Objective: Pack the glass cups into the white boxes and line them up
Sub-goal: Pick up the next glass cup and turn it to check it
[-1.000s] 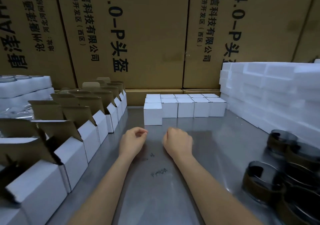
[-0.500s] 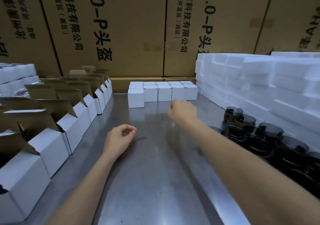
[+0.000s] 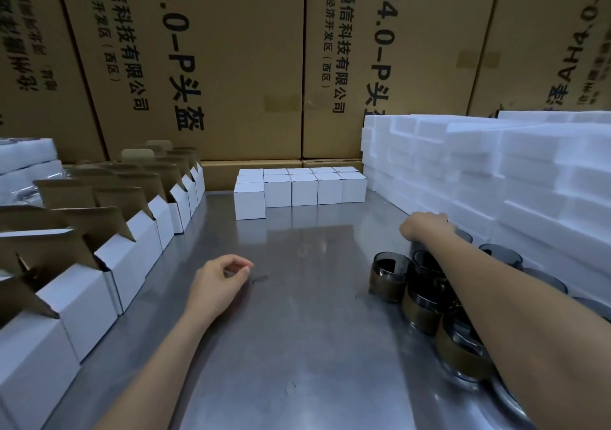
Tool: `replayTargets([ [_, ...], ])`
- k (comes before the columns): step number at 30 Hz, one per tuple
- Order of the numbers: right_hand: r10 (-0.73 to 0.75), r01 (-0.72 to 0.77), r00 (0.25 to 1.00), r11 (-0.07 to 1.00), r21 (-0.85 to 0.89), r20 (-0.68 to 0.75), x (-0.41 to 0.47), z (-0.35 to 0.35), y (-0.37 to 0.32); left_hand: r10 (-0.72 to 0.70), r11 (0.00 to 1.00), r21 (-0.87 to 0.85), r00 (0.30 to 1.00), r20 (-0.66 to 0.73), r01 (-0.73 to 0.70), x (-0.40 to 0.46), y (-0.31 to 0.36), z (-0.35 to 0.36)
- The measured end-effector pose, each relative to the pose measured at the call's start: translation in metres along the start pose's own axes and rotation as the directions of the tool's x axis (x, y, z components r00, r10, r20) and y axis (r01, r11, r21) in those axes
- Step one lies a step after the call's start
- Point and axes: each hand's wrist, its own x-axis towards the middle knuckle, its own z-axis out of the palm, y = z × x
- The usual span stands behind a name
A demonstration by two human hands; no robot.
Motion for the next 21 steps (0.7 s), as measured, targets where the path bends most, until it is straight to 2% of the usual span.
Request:
replayTargets([
  [4, -0.087, 0.088, 0.995, 0.996, 0.012, -0.047, -0.001, 0.001, -0.011, -0.006, 1.0, -0.005, 1.0, 0.002, 0.006, 0.002, -0.002, 0.0],
  [7, -0.135, 0.139, 0.99, 0.986, 0.097, -0.047, 0.0, 0.004, -0.026, -0.017, 1.0, 0.002, 1.0, 0.001, 0.017, 0.002, -0.001, 0.0],
  [10, -0.266, 0.272, 0.962, 0.954, 0.125, -0.058, -0.003, 0.007, -0.051, -0.02, 1.0, 0.001, 1.0, -0.005, 0.02, 0.003, -0.002, 0.0],
  [16, -0.573, 0.582, 0.813, 0.8, 0.144, -0.102, -0.043, 0.017, -0.111, -0.024, 1.0, -0.02, 1.0, 0.002, 0.024, 0.001, 0.0, -0.001],
  [18, -0.661, 0.674, 0.738, 0.711, 0.202, -0.137, -0.061, 0.025, -0.126, -0.023, 0.999, -0.029, 1.0, 0.0, 0.023, 0.0, 0.001, -0.001],
  [21, -0.718, 0.752, 0.652, 0.568, 0.335, -0.244, -0.087, 0.039, -0.139, -0.014, 0.998, -0.057, 1.0, -0.027, 0.013, -0.002, 0.003, -0.003],
])
